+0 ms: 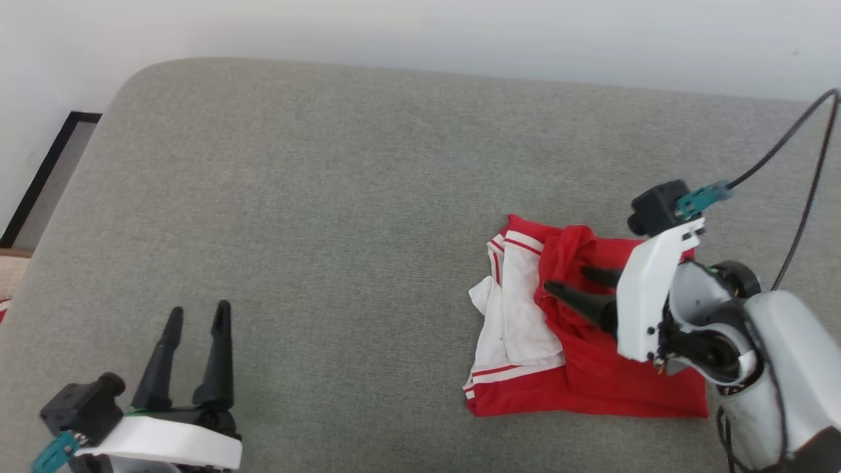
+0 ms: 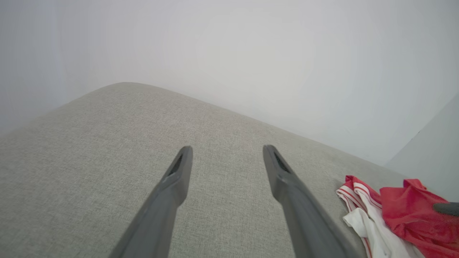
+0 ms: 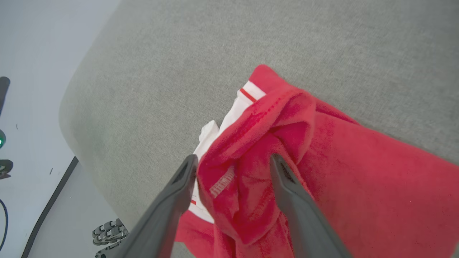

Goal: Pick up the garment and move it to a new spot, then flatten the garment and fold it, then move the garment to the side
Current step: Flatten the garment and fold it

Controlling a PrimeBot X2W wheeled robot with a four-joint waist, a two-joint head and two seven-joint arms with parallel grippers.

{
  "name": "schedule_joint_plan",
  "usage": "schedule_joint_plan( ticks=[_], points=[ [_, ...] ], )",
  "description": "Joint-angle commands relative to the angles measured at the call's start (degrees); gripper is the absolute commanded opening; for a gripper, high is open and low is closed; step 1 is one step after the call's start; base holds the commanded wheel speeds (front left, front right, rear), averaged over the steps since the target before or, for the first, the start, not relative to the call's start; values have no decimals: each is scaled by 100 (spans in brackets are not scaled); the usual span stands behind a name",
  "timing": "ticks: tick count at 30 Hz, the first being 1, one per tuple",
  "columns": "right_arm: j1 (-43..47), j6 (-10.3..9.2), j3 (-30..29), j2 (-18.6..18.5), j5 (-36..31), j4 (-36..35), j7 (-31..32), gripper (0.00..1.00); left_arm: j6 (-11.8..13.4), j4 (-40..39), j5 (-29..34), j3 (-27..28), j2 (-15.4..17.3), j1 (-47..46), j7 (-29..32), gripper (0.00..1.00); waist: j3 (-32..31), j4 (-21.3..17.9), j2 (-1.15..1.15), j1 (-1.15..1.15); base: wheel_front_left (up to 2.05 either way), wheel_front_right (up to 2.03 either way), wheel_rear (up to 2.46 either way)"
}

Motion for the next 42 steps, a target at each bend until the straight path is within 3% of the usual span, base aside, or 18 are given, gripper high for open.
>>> schedule_joint_plan(
  ticks=[1, 10, 16, 27, 42],
  points=[
    [-9, 0, -48, -36, 69, -97, -2, 100, -15, -17, -60, 56, 18, 45, -30, 100, -32, -40, -1, 0, 0, 0, 0],
    [128, 0, -542, -282, 160, -711, -266, 100, -15, -103, 26, 258, 64, 170, -30, 100, -152, -338, -1, 0, 0, 0, 0],
    [347, 0, -813, -508, -41, -987, -852, 100, -15, -131, 68, 368, 87, 221, -30, 100, -236, -552, -1, 0, 0, 0, 0],
    [1148, 0, -1000, -781, -610, -991, -3083, 100, -15, -166, 147, 456, 138, 397, -30, 100, -505, -922, -1, 0, 0, 0, 0],
    [2024, 0, -897, -777, -991, 161, -5490, 100, -15, -11, 274, 404, 309, 761, -30, 100, -898, -1112, -1, 0, 0, 0, 0]
  ],
)
